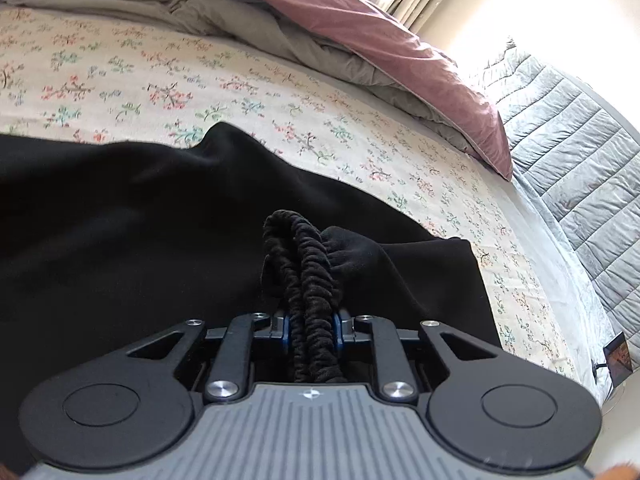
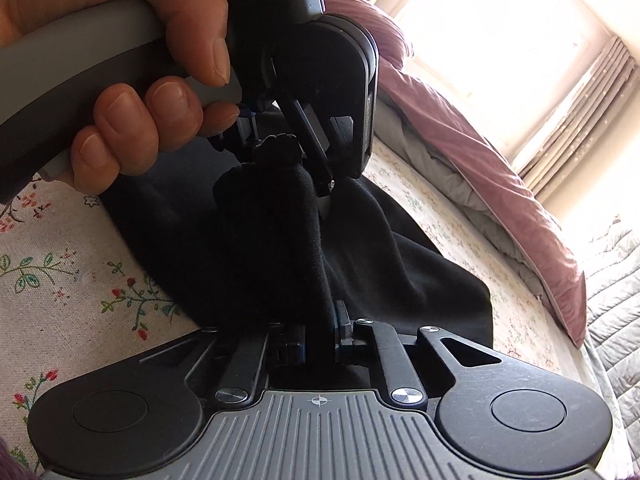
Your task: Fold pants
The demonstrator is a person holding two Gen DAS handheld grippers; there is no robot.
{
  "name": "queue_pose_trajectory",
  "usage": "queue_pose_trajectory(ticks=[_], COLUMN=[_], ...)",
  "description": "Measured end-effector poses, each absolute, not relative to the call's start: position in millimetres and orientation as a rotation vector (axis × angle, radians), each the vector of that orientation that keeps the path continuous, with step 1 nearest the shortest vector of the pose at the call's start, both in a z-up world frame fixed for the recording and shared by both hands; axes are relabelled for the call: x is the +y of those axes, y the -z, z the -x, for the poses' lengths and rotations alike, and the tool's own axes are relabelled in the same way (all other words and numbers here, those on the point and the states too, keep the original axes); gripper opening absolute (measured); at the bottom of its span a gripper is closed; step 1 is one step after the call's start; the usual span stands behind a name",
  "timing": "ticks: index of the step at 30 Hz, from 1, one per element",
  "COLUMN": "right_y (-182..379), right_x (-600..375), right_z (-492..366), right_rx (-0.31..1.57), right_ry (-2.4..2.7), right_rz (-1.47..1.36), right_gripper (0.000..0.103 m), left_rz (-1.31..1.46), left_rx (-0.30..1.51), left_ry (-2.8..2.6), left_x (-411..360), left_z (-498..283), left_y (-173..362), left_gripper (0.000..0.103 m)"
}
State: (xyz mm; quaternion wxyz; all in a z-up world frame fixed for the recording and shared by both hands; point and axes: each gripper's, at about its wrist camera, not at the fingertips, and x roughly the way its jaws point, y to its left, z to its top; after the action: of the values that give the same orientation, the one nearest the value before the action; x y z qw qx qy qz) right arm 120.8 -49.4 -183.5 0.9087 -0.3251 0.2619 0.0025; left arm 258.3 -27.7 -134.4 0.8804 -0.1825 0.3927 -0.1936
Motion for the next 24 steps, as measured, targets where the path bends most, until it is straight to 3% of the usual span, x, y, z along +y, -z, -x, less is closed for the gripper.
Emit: queue_pose_trajectory(ticks=[6,14,24], right_y=[175.2,184.6,180.4], right_x=[-50.3,-54.7,-58.8], right_z=[-120.9,-124.5,-122.6], right_rx=[0.498,0.538,0.572], right_ry=[-0.005,-0.005,-0.051], right_rz=[0.639,0.694,0.693], right_gripper=[0.012,0.009,0.008], left_rz=[0.410,0.471,0.424], left_rx=[0.778,0.850,0.881], left_ry=[0.380,0.273,0.265], left_x=[2.6,52.5,54.4], left_z=[-261.7,-275.8,-274.7], left_y=[112.0,121.1,135.0], left_gripper=[0.028,0.028,0.030])
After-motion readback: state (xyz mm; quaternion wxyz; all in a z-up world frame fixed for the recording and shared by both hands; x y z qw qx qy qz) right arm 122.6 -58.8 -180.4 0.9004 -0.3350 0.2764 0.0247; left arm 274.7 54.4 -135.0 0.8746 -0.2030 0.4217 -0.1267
